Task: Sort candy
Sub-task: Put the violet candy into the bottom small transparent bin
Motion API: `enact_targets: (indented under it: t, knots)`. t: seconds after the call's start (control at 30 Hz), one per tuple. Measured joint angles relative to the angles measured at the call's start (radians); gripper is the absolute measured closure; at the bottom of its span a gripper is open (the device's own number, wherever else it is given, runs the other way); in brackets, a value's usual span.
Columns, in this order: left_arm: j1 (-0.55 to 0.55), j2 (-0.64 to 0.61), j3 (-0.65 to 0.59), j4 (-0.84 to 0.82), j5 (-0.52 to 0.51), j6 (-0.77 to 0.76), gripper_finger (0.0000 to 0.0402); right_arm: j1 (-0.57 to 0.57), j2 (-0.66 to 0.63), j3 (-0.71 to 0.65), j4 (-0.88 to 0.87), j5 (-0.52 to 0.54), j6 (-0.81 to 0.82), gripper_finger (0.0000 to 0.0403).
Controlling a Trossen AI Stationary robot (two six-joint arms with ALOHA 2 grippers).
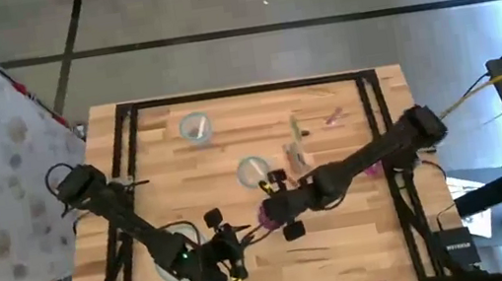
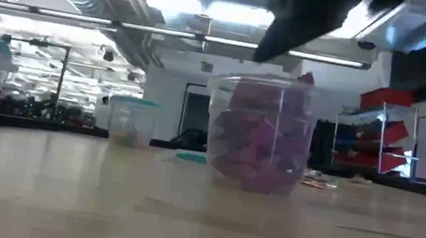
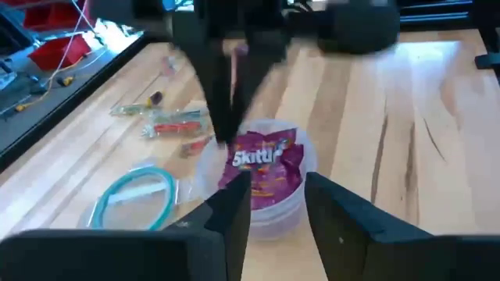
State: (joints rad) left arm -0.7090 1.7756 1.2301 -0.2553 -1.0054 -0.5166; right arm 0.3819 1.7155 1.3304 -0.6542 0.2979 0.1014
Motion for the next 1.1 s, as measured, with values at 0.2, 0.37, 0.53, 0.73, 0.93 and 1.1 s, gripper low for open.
enact_targets:
  t: [0.2,0.37,0.53,0.73,0.93,1.1]
  knots:
    - [-0.010,0.000,0.000,-0.005,0.000,-0.006,0.0294,0.071,-0.146,-0.072,-0.337,0.134,0.246,0.0399]
    - [-0.012,0.000,0.000,-0.003,0.000,-0.006,0.0294,0.105,-0.289,-0.281,-0.528,0.110,0.700,0.0390]
    - [-0.010,0.003,0.000,0.003,0.000,0.006,0.0294,0.094,-0.407,-0.533,-0.459,-0.035,0.965,0.0339]
    - [0.013,0.005,0.000,0.006,0.000,0.031,0.0294,0.082,-0.415,-0.717,-0.382,-0.073,1.104,0.0238]
    - [0.034,0.005,0.000,0.005,0.021,0.027,0.0294,0.019,-0.411,-0.763,-0.345,-0.038,1.143,0.0202]
    - [0.036,0.005,0.000,0.005,0.034,0.027,0.0294,-0.088,-0.408,-0.789,-0.332,-0.001,1.102,0.0217]
